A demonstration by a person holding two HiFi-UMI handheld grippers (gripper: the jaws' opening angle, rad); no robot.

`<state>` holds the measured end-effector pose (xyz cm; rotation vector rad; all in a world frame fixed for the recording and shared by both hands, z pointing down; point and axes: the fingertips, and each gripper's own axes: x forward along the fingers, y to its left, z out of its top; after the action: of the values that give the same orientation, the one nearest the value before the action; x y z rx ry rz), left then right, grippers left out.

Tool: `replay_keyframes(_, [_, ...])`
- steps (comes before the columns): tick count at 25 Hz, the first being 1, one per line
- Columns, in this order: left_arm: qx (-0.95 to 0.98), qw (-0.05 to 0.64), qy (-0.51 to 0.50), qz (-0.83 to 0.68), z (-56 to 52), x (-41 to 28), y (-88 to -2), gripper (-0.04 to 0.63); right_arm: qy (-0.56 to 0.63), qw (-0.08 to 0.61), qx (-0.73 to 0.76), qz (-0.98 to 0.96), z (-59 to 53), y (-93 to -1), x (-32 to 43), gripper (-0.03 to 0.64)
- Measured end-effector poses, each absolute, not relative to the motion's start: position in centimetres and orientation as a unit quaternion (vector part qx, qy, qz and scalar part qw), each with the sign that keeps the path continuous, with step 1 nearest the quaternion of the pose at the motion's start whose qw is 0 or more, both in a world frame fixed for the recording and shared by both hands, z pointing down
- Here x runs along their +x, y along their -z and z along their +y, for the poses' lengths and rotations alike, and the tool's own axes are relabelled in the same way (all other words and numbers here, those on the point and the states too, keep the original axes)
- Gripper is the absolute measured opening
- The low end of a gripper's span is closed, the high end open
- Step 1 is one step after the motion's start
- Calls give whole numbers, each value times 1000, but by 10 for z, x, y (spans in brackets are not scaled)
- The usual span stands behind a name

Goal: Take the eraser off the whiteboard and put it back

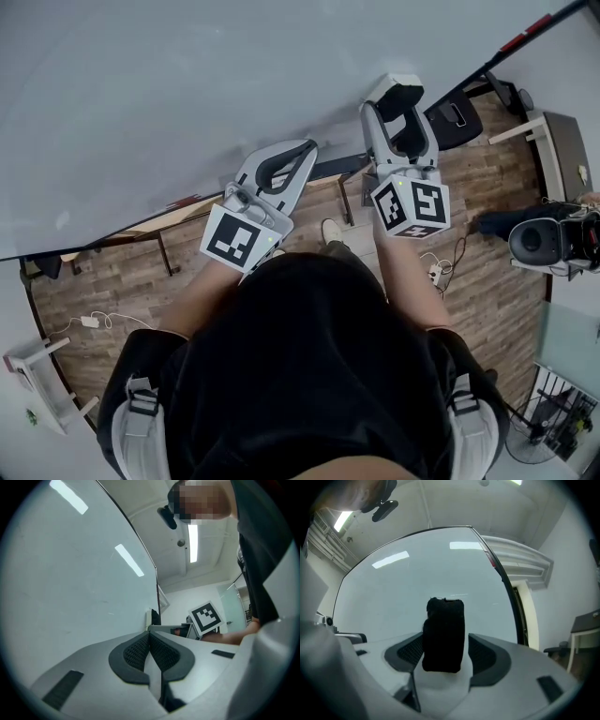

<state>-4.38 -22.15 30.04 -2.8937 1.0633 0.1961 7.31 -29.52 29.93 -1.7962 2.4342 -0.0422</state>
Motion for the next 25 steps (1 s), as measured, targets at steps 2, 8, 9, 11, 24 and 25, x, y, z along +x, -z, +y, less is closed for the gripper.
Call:
replay_keyframes(2, [-936, 24, -60, 345, -223, -45, -304, -5, 13, 61, -600, 798, -298, -299, 75, 288])
replay_keyframes(8, [-936, 21, -58, 348, -226, -49, -308, -5, 7, 65, -602, 795, -297, -298, 71, 236])
replay_keyframes(9, [-935, 20, -58, 348, -227, -50, -308, -5, 8, 66, -602, 796, -297, -298, 71, 232])
replay_keyframes(11, [-935, 17, -57, 348, -228, -51, -310, -5, 11, 68, -600, 797, -298, -300, 72, 227])
replay_keyframes(24, [-938, 18, -56, 343, -205, -68, -310, -5, 11, 67, -606, 793, -269, -296, 65, 222])
replay_keyframes(25, [-938, 22, -57, 342, -201, -70, -309, -6, 10, 67, -607, 792, -264, -295, 64, 222])
